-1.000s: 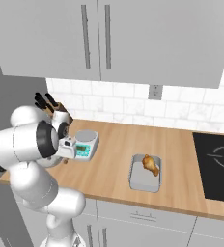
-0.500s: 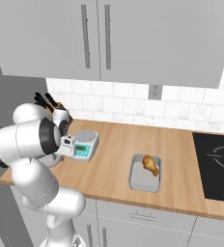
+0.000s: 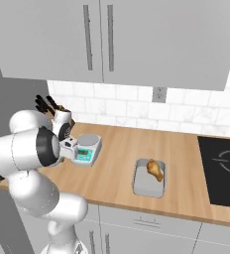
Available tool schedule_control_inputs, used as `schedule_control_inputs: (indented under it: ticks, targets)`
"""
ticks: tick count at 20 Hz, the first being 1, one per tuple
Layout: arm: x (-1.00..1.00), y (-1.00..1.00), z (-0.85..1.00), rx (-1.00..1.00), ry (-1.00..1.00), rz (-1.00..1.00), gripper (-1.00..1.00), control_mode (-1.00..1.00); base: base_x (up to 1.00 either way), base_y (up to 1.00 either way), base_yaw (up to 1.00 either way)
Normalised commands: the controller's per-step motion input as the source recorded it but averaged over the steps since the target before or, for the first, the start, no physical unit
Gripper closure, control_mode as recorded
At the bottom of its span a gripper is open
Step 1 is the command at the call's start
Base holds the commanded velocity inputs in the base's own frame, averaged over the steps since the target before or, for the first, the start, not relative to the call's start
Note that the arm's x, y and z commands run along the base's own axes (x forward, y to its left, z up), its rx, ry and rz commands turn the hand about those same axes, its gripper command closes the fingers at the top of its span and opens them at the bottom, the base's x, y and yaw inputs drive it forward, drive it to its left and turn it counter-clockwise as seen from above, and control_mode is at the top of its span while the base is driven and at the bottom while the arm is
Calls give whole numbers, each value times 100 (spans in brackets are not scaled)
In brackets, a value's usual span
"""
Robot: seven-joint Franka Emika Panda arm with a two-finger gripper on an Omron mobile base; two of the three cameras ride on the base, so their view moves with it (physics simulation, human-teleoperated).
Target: Take the meat container that has the chicken drumstick and place it on the second highest rack of the freezer. Then take the vegetable container that has the sweet potato and lime and place it on the highest rack of the freezer.
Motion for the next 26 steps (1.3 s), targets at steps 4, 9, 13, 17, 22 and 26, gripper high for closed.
schedule_control_inputs:
  ticks: [4,9,13,17,22,26]
  targets:
    - [-28,0,74,1,-3,-9,100,-100,0,0,0]
    - [-53,0,74,0,0,-2,100,-100,0,0,0]
    - [-59,-3,28,0,0,-2,100,-100,0,0,0]
    - [-67,-24,30,0,0,0,100,-100,0,0,0]
    - [-62,-72,47,0,-1,0,100,-100,0,0,0]
    - [-46,-54,43,0,0,-6,100,-100,0,0,0]
